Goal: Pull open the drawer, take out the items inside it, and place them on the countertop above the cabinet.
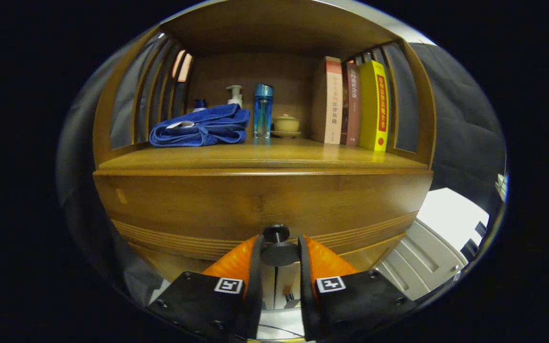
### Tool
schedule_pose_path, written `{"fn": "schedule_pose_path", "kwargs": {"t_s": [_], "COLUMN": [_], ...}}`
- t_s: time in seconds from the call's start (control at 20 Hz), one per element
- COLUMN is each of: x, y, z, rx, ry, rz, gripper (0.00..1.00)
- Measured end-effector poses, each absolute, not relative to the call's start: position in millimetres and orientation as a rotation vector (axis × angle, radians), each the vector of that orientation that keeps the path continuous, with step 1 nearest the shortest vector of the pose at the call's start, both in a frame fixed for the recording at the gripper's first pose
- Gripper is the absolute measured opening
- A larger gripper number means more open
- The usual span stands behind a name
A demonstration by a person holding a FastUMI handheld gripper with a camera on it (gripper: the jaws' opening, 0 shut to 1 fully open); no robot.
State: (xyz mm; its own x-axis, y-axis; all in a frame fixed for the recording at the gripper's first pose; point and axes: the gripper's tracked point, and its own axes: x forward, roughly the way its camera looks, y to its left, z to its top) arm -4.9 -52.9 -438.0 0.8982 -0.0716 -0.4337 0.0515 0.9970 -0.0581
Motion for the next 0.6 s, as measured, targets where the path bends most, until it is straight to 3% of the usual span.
{"fn": "schedule_pose_path", "kwargs": {"t_s": [0.6], "x": [-38.5], "y": [-53.6], "z": [-428.9], "rx": [-0.039], "ry": [0.435], "rz": [-0.024], "gripper": [0.39]}}
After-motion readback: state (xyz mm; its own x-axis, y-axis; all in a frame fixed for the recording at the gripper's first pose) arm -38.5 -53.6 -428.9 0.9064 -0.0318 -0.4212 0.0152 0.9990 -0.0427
